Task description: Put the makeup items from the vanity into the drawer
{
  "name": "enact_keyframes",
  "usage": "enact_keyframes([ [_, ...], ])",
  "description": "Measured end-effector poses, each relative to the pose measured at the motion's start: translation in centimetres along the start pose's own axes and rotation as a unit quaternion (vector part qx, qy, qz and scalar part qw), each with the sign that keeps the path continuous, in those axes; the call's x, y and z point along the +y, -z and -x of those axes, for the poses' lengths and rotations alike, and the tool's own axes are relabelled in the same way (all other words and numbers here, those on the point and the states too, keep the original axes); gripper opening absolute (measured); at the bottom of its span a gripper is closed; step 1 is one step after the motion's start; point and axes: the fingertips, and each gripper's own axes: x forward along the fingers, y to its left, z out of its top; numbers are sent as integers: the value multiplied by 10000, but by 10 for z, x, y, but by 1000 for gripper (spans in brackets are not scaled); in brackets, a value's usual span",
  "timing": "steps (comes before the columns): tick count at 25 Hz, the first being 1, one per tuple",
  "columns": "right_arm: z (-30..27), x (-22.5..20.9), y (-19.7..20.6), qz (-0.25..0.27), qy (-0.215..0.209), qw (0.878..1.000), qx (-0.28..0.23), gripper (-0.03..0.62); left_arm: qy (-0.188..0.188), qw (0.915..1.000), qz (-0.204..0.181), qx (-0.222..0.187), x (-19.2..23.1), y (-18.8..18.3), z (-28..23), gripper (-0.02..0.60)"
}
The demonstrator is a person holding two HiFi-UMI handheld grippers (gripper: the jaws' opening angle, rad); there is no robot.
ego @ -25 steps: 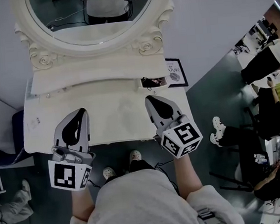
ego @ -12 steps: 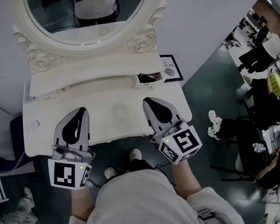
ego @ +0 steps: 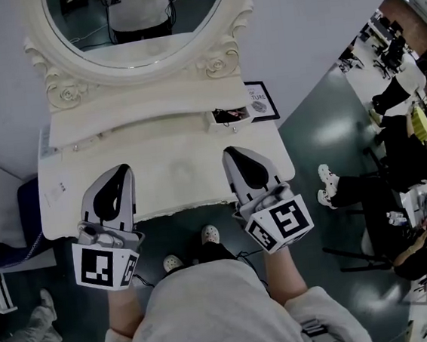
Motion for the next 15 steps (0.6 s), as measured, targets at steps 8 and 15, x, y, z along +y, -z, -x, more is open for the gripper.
enact_keyframes([
  [8,8,15,-5,55,110,9998,-182,26,42,10000,19,-29,6,0,13,14],
  [15,14,25,-10,44,197,9994,-290,26,100,9999,8,-75,9,-4,23,14],
])
